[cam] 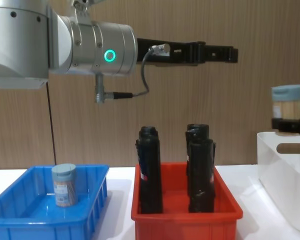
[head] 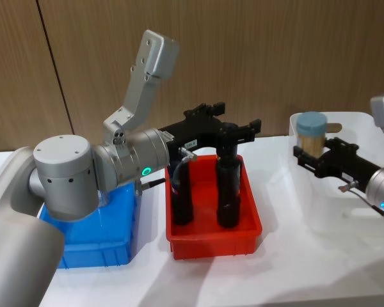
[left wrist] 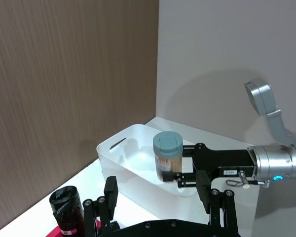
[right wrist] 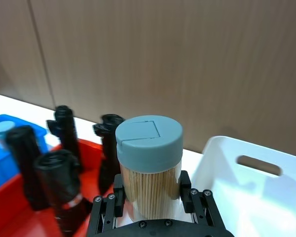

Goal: Pick the cotton swabs from the blue box and place them into the white box.

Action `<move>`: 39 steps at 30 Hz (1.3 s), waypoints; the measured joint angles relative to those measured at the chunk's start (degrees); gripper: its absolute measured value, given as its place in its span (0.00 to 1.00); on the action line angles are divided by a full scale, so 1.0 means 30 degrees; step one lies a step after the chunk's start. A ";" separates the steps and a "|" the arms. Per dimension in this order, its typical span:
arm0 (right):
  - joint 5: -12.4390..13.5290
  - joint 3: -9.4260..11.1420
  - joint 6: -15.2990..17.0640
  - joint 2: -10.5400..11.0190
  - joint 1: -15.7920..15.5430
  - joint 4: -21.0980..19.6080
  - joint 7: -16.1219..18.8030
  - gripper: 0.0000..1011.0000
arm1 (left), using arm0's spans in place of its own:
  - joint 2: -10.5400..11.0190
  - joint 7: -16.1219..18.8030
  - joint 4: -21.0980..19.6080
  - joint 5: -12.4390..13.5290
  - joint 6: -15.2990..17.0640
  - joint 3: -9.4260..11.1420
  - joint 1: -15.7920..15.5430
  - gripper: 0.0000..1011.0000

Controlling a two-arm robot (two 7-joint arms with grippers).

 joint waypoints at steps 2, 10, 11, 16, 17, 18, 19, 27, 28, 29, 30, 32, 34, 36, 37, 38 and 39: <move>-0.0181 0.0075 -0.0029 0.0034 0.0172 0.0334 -0.0174 0.64 | 0.0000 -0.0001 0.0000 0.0000 0.0000 0.0001 0.0001 0.99; -0.0895 0.0208 0.0008 0.0042 0.0972 0.1864 -0.0403 0.64 | 0.0000 0.0000 0.0000 -0.0001 0.0000 0.0000 0.0001 0.99; -0.1043 0.0213 0.0036 0.0020 0.1162 0.2228 -0.0410 0.64 | -0.0001 0.0000 0.0000 -0.0001 0.0000 0.0000 0.0001 0.99; -0.1414 0.0216 0.0133 -0.0068 0.1771 0.3467 -0.0394 0.64 | 0.0000 0.0000 0.0001 -0.0001 0.0000 0.0000 0.0001 0.99; -0.1526 0.0217 0.0149 -0.0100 0.1965 0.3878 -0.0374 0.64 | 0.0001 0.0000 0.0001 -0.0002 0.0000 0.0000 0.0001 0.99; -0.1570 0.0216 0.0152 -0.0124 0.2095 0.4167 -0.0355 0.64 | 0.0001 0.0000 0.0000 -0.0001 0.0000 0.0000 0.0001 0.99; -0.1644 0.0216 0.0156 -0.0137 0.2188 0.4363 -0.0348 0.64 | 0.0000 0.0000 0.0000 -0.0001 0.0001 0.0000 0.0001 0.99; -0.1958 0.0254 0.0154 -0.0265 0.3043 0.6144 -0.0246 0.84 | -0.0001 0.0000 0.0000 -0.0002 0.0001 0.0000 0.0000 0.99; -0.1980 0.0270 0.0154 -0.0280 0.3149 0.6385 -0.0217 0.85 | -0.0001 0.0000 0.0001 -0.0001 0.0000 0.0000 0.0001 0.99; -0.1993 0.0277 0.0155 -0.0288 0.3206 0.6512 -0.0206 0.89 | 0.0000 0.0000 0.0001 -0.0001 0.0000 0.0000 0.0001 0.99; -0.2008 0.0282 0.0154 -0.0292 0.3247 0.6598 -0.0199 0.91 | 0.0000 0.0000 0.0001 -0.0002 0.0000 0.0000 0.0001 0.99; -0.2044 0.0303 0.0155 -0.0295 0.3346 0.6804 -0.0188 0.96 | -0.0001 -0.0001 0.0000 -0.0001 0.0000 0.0000 0.0001 0.99; -0.2049 0.0335 0.0155 -0.0297 0.3407 0.6944 -0.0183 0.99 | -0.0001 0.0000 0.0000 -0.0001 0.0000 0.0001 0.0000 0.99; -0.2049 0.0357 0.0152 -0.0292 0.3425 0.6987 -0.0182 0.99 | -0.0001 -0.0001 0.0000 -0.0002 0.0000 0.0000 0.0001 0.99; -0.2049 0.0366 0.0151 -0.0288 0.3428 0.6997 -0.0182 0.99 | -0.0001 -0.0001 0.0000 -0.0002 0.0000 0.0000 0.0001 0.99; -0.2050 0.0382 0.0151 -0.0276 0.3428 0.7011 -0.0182 0.99 | -0.0001 -0.0001 0.0001 -0.0001 0.0000 0.0001 0.0001 0.99; -0.2047 0.0391 0.0151 -0.0270 0.3428 0.7015 -0.0182 0.99 | -0.0001 0.0000 0.0000 -0.0001 0.0000 0.0000 0.0000 0.99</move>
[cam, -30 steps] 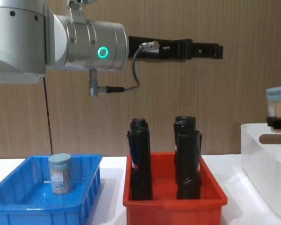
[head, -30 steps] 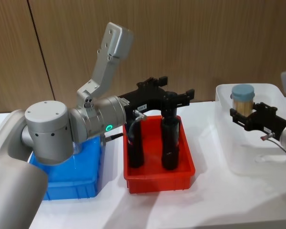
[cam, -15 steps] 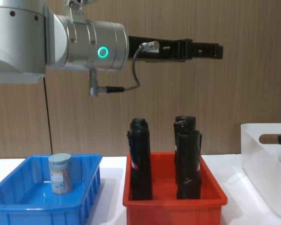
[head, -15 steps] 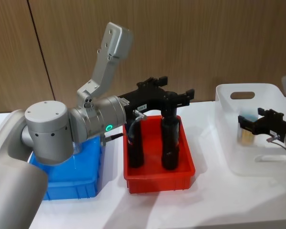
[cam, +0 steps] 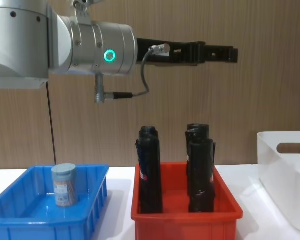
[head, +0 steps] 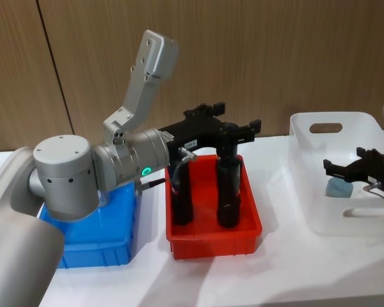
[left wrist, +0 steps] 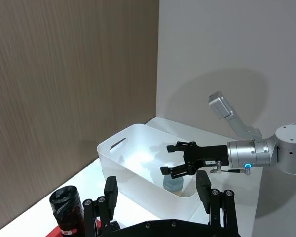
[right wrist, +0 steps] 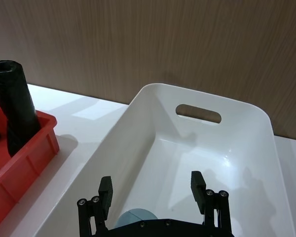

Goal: Pick the cotton swabs from the blue box and place them into the white box.

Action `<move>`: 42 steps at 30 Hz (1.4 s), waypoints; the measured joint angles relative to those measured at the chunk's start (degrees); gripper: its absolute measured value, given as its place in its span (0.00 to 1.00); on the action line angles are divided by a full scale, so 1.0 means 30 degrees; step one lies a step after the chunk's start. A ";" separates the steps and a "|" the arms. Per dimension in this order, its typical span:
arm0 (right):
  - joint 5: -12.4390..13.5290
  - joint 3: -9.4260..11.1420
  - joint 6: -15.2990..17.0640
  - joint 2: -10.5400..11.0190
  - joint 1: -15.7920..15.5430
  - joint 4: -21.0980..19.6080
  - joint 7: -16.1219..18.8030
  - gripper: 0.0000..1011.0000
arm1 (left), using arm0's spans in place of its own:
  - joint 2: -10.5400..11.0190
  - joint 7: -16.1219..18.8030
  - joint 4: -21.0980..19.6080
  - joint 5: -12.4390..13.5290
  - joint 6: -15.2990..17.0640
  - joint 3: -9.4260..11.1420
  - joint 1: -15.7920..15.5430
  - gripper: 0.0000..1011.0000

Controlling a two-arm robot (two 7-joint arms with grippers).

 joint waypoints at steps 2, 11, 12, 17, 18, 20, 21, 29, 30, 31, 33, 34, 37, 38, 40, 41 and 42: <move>0.0020 0.0029 0.0000 0.0017 0.0001 0.0013 -0.0001 0.99 | 0.0001 0.0000 0.0000 0.0000 -0.0001 0.0001 0.0001 0.99; 0.0060 0.0081 0.0000 0.0053 0.0000 0.0039 -0.0003 0.99 | 0.0001 0.0000 0.0000 -0.0001 0.0000 0.0000 0.0000 0.99; 0.0062 0.0085 0.0000 0.0055 0.0001 0.0041 -0.0002 0.99 | 0.0000 0.0000 0.0000 0.0001 0.0000 0.0000 0.0001 0.99; 0.0071 0.0105 0.0004 0.0067 -0.0006 0.0053 -0.0006 0.99 | 0.0000 0.0000 0.0000 0.0000 0.0000 0.0001 0.0000 0.99; 0.0072 0.0107 0.0006 0.0069 -0.0006 0.0055 -0.0006 0.99 | 0.0000 0.0000 0.0000 0.0000 0.0000 0.0001 0.0001 0.99; 0.0075 0.0111 0.0009 0.0073 -0.0009 0.0060 -0.0010 0.99 | 0.0000 0.0000 0.0000 0.0000 0.0000 0.0000 0.0001 0.99; 0.0075 0.0111 0.0009 0.0073 -0.0009 0.0060 -0.0010 0.99 | 0.0000 0.0000 0.0000 0.0000 0.0000 0.0001 0.0001 0.99; 0.0084 0.0129 0.0019 0.0086 -0.0021 0.0066 -0.0024 0.99 | 0.0023 0.0034 0.0000 -0.0027 -0.0029 0.0035 0.0061 0.99; 0.0086 0.0131 0.0019 0.0086 -0.0021 0.0066 -0.0028 0.99 | 0.0028 0.0047 0.0001 -0.0033 -0.0034 0.0040 0.0069 0.99; 0.0087 0.0131 0.0020 0.0087 -0.0021 0.0066 -0.0029 0.99 | 0.0038 0.0074 0.0001 -0.0051 -0.0043 0.0050 0.0091 0.99; 0.0088 0.0133 0.0019 0.0087 -0.0023 0.0066 -0.0031 0.99 | 0.0045 0.0098 0.0001 -0.0065 -0.0051 0.0059 0.0108 0.99; 0.0090 0.0134 0.0020 0.0088 -0.0021 0.0066 -0.0032 0.99 | 0.0049 0.0112 0.0000 -0.0072 -0.0055 0.0063 0.0114 0.99; 0.0092 0.0134 0.0020 0.0087 -0.0022 0.0066 -0.0033 0.99 | 0.0066 0.0162 0.0000 -0.0097 -0.0070 0.0079 0.0143 0.99; 0.0092 0.0134 0.0019 0.0088 -0.0022 0.0067 -0.0032 0.99 | 0.0069 0.0171 0.0000 -0.0101 -0.0073 0.0083 0.0150 0.99; 0.0092 0.0134 0.0019 0.0088 -0.0022 0.0066 -0.0032 0.99 | 0.0074 0.0189 0.0000 -0.0109 -0.0079 0.0086 0.0161 0.99; 0.0092 0.0134 0.0020 0.0088 -0.0023 0.0066 -0.0033 0.99 | 0.0076 0.0200 0.0000 -0.0116 -0.0082 0.0091 0.0168 0.99; 0.0093 0.0135 0.0020 0.0088 -0.0021 0.0066 -0.0033 0.99 | 0.0077 0.0204 -0.0001 -0.0120 -0.0085 0.0094 0.0171 0.99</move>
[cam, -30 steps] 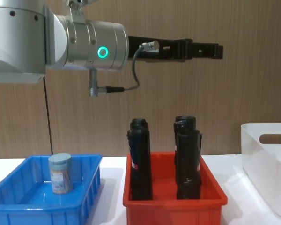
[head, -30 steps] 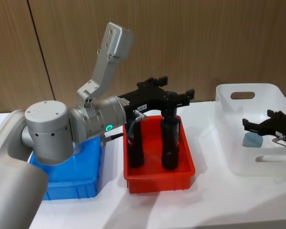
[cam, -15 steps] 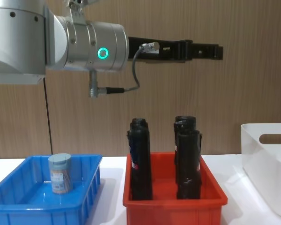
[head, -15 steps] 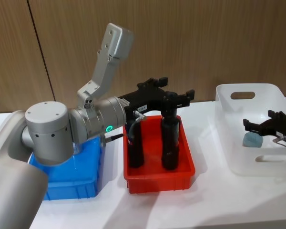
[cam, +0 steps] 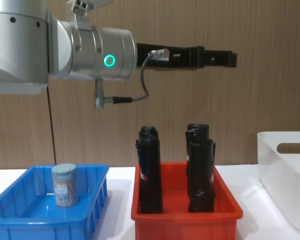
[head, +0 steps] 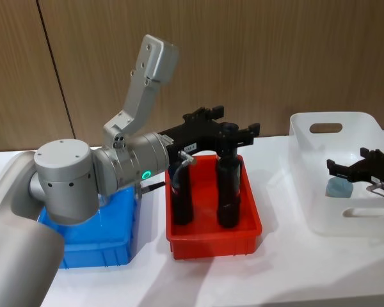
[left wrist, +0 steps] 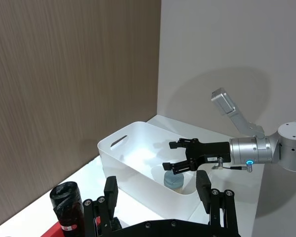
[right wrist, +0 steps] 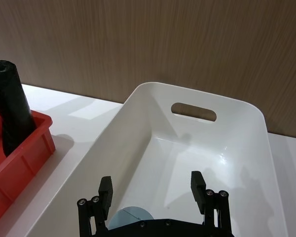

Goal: Pick the cotton swabs from the blue box and place them into the white box.

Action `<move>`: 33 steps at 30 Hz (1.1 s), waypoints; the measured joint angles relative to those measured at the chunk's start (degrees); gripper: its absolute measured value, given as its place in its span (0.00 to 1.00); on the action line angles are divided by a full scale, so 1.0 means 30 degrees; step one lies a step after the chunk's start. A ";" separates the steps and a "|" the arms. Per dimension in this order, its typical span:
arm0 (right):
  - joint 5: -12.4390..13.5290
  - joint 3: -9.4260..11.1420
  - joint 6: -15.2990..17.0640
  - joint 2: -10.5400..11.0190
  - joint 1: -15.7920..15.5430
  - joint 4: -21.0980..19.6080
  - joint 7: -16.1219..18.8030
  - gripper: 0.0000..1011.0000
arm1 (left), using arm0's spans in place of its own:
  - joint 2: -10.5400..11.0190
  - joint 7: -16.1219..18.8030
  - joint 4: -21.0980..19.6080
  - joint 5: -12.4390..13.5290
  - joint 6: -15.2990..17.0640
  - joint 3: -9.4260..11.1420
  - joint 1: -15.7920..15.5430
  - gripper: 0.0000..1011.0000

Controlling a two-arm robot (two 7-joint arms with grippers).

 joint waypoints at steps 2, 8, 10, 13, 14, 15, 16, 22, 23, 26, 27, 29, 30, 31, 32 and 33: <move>0.0000 -0.0001 0.0000 0.0001 -0.0002 0.0000 0.0001 0.99 | 0.0003 0.0013 -0.0002 -0.0007 -0.0004 0.0005 0.0010 0.99; 0.0004 -0.0001 -0.0006 0.0000 -0.0041 -0.0038 -0.0003 0.99 | 0.0023 0.0074 -0.0020 -0.0011 -0.0049 0.0010 0.0050 0.99; 0.0014 -0.0001 -0.0021 0.0000 -0.0146 -0.0187 -0.0065 0.99 | 0.0066 0.0200 -0.0080 0.0016 -0.0143 0.0025 0.0143 0.99; 0.0054 -0.0019 -0.0070 -0.0005 -0.0401 -0.0535 -0.0196 0.99 | 0.0187 0.0524 -0.0218 0.0134 -0.0394 0.0059 0.0375 0.99; 0.0054 -0.0019 -0.0070 -0.0005 -0.0401 -0.0535 -0.0196 0.99 | 0.0228 0.0639 -0.0265 0.0181 -0.0472 0.0074 0.0459 0.99; 0.0095 -0.0035 -0.0117 -0.0011 -0.0593 -0.0801 -0.0293 0.99 | 0.0276 0.0781 -0.0318 0.0230 -0.0562 0.0090 0.0557 0.99; 0.0115 -0.0047 -0.0148 -0.0014 -0.0710 -0.0949 -0.0353 0.99 | 0.0383 0.1090 -0.0452 0.0337 -0.0773 0.0125 0.0787 0.99; 0.0265 -0.0149 -0.0364 -0.0054 -0.1784 -0.2398 -0.0907 0.99 | 0.0902 0.2554 -0.1085 0.0868 -0.1837 0.0289 0.1857 0.99; 0.0305 -0.0168 -0.0434 -0.0062 -0.2068 -0.2780 -0.1047 0.99 | 0.0960 0.2703 -0.1150 0.0933 -0.1948 0.0309 0.1976 0.99; 0.0381 -0.0220 -0.0557 -0.0078 -0.2615 -0.3534 -0.1343 0.99 | 0.1245 0.3492 -0.1501 0.1235 -0.2535 0.0397 0.2550 0.99; 0.0381 -0.0220 -0.0557 -0.0078 -0.2615 -0.3534 -0.1343 0.99 | 0.1312 0.3705 -0.1587 0.1308 -0.2674 0.0418 0.2688 0.99; 0.0446 -0.0256 -0.0651 -0.0096 -0.3048 -0.4116 -0.1561 0.99 | 0.1508 0.4248 -0.1821 0.1508 -0.3060 0.0481 0.3099 0.99; 0.0461 -0.0266 -0.0688 -0.0100 -0.3195 -0.4309 -0.1643 0.99 | 0.1579 0.4442 -0.1900 0.1581 -0.3201 0.0504 0.3241 0.99; 0.0492 -0.0295 -0.0757 -0.0112 -0.3483 -0.4713 -0.1791 0.99 | 0.1719 0.4831 -0.2077 0.1725 -0.3485 0.0545 0.3523 0.99; 0.0515 -0.0307 -0.0790 -0.0117 -0.3633 -0.4894 -0.1865 0.99 | 0.1719 0.4831 -0.2077 0.1725 -0.3485 0.0545 0.3523 0.99; 0.0563 -0.0329 -0.0852 -0.0124 -0.3912 -0.5282 -0.2011 0.99 | 0.1855 0.5229 -0.2242 0.1864 -0.3764 0.0589 0.3805 0.99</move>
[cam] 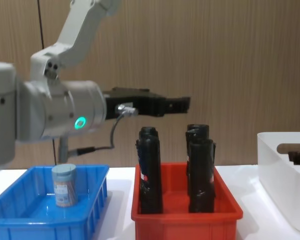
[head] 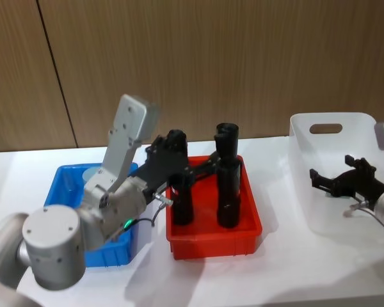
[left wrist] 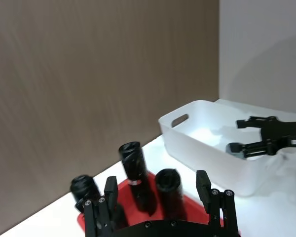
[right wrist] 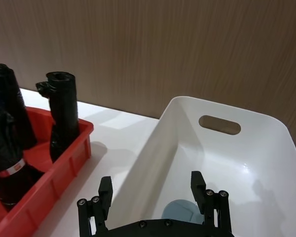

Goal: Pick the cotton swabs from the blue box and place them into the white box.

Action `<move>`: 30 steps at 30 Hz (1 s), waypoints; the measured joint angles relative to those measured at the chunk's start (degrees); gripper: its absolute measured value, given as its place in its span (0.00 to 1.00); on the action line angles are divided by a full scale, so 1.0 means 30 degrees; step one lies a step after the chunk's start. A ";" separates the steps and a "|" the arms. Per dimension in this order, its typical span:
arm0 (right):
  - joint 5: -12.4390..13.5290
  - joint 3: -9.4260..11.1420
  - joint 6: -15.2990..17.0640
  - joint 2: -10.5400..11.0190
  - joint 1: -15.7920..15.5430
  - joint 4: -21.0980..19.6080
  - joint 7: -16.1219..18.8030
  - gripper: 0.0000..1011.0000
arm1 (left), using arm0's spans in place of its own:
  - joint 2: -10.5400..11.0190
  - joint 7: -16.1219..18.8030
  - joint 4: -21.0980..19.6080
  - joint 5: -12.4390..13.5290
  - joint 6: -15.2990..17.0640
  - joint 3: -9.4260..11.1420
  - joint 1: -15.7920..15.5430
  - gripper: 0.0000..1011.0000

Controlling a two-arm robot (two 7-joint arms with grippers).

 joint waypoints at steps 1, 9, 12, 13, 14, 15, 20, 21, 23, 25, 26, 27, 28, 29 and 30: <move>0.0021 -0.0014 -0.0035 -0.0005 -0.0153 -0.0197 -0.0077 0.99 | 0.0135 0.0375 -0.0170 0.0145 -0.0288 0.0043 0.0272 0.99; 0.0206 -0.0142 -0.0338 -0.0054 -0.1562 -0.2112 -0.0804 0.99 | 0.0818 0.2293 -0.0992 0.0835 -0.1661 0.0264 0.1683 0.99; 0.0318 -0.0205 -0.0491 -0.0074 -0.2256 -0.3048 -0.1159 0.99 | 0.1090 0.3059 -0.1316 0.1119 -0.2213 0.0345 0.2237 0.99; 0.0336 -0.0220 -0.0526 -0.0080 -0.2422 -0.3271 -0.1250 0.99 | 0.1160 0.3276 -0.1402 0.1193 -0.2362 0.0367 0.2375 0.99; 0.0348 -0.0229 -0.0551 -0.0084 -0.2546 -0.3420 -0.1307 0.99 | 0.1288 0.3617 -0.1551 0.1315 -0.2618 0.0404 0.2637 0.99; 0.0365 -0.0244 -0.0584 -0.0090 -0.2693 -0.3629 -0.1386 0.99 | 0.1288 0.3617 -0.1551 0.1315 -0.2618 0.0404 0.2637 0.99; 0.0511 -0.0328 -0.0806 -0.0121 -0.3689 -0.4981 -0.1908 0.99 | 0.1730 0.4876 -0.2083 0.1779 -0.3507 0.0541 0.3540 0.99; 0.0525 -0.0339 -0.0827 -0.0125 -0.3812 -0.5146 -0.1968 0.99 | 0.1730 0.4876 -0.2083 0.1779 -0.3507 0.0541 0.3540 0.99; 0.0601 -0.0374 -0.0916 -0.0142 -0.4239 -0.5723 -0.2171 0.99 | 0.1840 0.5179 -0.2223 0.1894 -0.3731 0.0574 0.3766 0.99; 0.0639 -0.0400 -0.0977 -0.0151 -0.4530 -0.6115 -0.2324 0.99 | 0.1899 0.5346 -0.2295 0.1954 -0.3855 0.0590 0.3886 0.99; 0.0653 -0.0414 -0.1006 -0.0156 -0.4672 -0.6303 -0.2401 0.99 | 0.1924 0.5413 -0.2326 0.1977 -0.3901 0.0599 0.3935 0.99; 0.0688 -0.0437 -0.1076 -0.0165 -0.4956 -0.6691 -0.2551 0.99 | 0.1924 0.5413 -0.2326 0.1977 -0.3901 0.0599 0.3935 0.99; 0.0709 -0.0451 -0.1107 -0.0168 -0.5102 -0.6898 -0.2626 0.99 | 0.1931 0.5429 -0.2332 0.1984 -0.3917 0.0600 0.3948 0.99; 0.0756 -0.0475 -0.1163 -0.0176 -0.5357 -0.7239 -0.2767 0.99 | 0.1938 0.5445 -0.2340 0.1990 -0.3937 0.0603 0.3960 0.99; 0.0777 -0.0489 -0.1198 -0.0179 -0.5502 -0.7432 -0.2844 0.99 | 0.1938 0.5448 -0.2341 0.1992 -0.3940 0.0603 0.3961 0.99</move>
